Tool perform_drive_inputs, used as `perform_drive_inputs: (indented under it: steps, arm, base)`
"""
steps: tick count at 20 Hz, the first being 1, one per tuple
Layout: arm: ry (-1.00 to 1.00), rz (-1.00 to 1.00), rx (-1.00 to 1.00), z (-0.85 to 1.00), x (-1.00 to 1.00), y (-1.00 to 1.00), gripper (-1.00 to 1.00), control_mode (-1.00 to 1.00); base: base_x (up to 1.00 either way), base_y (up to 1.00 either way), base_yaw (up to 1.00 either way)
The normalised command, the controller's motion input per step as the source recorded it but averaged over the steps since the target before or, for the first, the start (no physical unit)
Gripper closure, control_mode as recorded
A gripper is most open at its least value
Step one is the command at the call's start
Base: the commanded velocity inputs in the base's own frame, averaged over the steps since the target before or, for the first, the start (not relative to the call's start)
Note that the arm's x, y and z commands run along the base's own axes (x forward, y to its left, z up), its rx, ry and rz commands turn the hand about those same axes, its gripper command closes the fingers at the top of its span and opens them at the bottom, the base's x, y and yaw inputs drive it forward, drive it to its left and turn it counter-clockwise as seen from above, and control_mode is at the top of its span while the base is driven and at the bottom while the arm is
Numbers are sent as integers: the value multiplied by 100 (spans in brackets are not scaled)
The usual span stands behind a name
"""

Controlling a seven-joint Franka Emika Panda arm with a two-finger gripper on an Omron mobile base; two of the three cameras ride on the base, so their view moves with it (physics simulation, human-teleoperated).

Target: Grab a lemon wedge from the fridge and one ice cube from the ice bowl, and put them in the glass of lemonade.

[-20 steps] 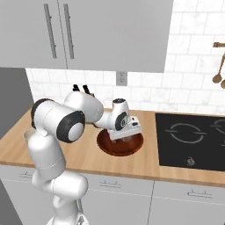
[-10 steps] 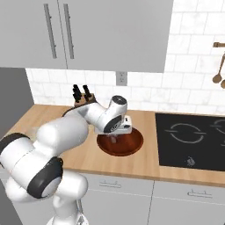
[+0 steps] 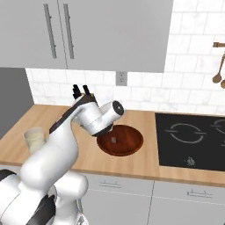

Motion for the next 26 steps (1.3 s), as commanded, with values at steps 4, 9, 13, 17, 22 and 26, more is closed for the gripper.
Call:
perform_drive_inputs:
  steps: [4,9,13,17,22,26]
  arm:
    - [3,-5,15,0,-1,100,100,-100]
    - [13,-2,0,2,0,100,100,-100]
    - [26,0,0,6,0,100,100,-100]
    - [22,0,0,0,4,99,100,-100]
    - [23,0,0,-2,28,69,100,-100]
    - [10,-8,0,-1,26,28,100,-100]
  base:
    - [0,0,0]
    - [0,0,0]
    - [0,0,0]
    - [0,0,0]
    - [0,0,0]
    - [0,0,0]
